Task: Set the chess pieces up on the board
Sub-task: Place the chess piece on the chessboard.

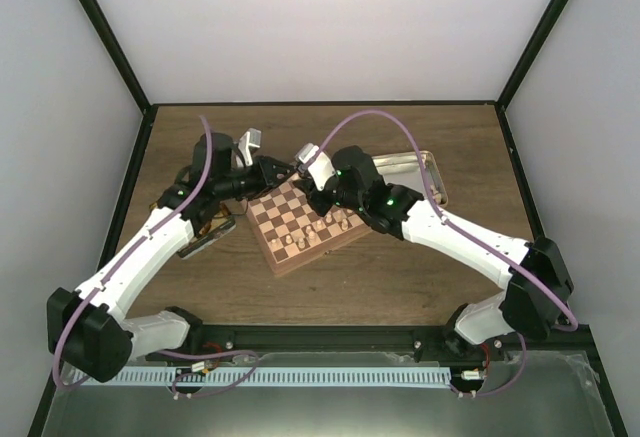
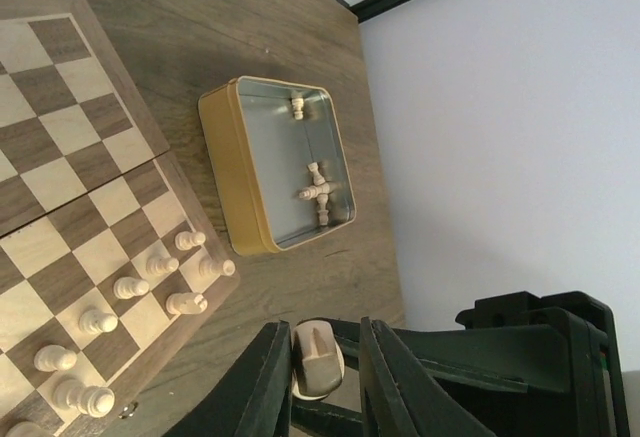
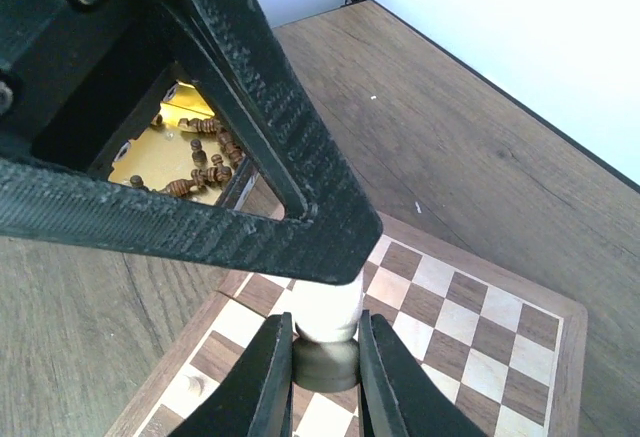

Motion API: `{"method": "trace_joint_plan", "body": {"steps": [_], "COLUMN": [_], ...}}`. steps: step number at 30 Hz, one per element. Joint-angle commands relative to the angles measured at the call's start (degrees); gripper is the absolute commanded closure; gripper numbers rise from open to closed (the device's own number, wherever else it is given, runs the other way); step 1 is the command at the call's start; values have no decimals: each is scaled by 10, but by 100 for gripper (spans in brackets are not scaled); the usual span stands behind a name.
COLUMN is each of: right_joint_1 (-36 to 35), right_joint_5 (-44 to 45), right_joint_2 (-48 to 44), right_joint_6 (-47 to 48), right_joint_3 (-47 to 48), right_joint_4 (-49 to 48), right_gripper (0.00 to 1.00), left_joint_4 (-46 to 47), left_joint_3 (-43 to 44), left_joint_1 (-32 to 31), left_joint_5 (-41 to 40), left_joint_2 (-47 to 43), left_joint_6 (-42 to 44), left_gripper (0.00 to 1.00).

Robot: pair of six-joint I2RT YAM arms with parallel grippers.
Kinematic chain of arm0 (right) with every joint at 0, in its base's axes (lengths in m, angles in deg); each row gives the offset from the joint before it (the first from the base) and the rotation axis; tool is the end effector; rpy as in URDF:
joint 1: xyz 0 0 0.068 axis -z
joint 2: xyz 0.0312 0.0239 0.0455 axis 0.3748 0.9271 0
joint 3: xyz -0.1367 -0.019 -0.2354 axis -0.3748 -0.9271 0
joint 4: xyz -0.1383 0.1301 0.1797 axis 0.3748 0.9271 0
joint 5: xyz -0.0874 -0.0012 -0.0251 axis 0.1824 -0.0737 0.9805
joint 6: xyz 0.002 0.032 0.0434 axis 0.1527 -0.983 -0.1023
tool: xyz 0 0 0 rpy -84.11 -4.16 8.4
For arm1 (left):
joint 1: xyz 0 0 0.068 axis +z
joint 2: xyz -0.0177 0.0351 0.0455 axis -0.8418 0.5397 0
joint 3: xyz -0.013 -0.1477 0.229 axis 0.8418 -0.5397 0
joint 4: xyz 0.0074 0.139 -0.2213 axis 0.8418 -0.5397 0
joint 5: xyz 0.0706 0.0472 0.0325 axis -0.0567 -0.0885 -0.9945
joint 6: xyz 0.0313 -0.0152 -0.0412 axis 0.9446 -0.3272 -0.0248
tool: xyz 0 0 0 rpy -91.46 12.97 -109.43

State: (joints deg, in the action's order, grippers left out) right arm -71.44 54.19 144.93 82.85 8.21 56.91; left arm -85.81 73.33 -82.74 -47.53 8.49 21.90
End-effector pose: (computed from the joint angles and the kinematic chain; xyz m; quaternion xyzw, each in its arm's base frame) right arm 0.2151 0.2554 0.3191 -0.4153 0.7335 0.2260 0.4883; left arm 0.2359 -0.1311 0.3270 -0.0434 0.8349 -0.4757 0.2736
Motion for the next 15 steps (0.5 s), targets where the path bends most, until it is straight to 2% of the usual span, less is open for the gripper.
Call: {"method": "trace_joint_plan", "body": {"steps": [1, 9, 15], "right_joint_1": [-9, -14, -15], "right_joint_5": [8, 7, 11], "right_joint_2": [6, 8, 11], "right_joint_6": [12, 21, 23], "right_joint_3": [28, 26, 29], "right_joint_4": [6, 9, 13], "right_gripper": [91, 91, 91], "left_joint_4": [6, -20, -24], "left_joint_3": [2, 15, 18], "left_joint_1": [1, 2, 3], "left_joint_5": [18, 15, 17], "left_joint_2": [8, 25, 25], "left_joint_6": [3, 28, 39], "left_gripper": [81, 76, 91]}}
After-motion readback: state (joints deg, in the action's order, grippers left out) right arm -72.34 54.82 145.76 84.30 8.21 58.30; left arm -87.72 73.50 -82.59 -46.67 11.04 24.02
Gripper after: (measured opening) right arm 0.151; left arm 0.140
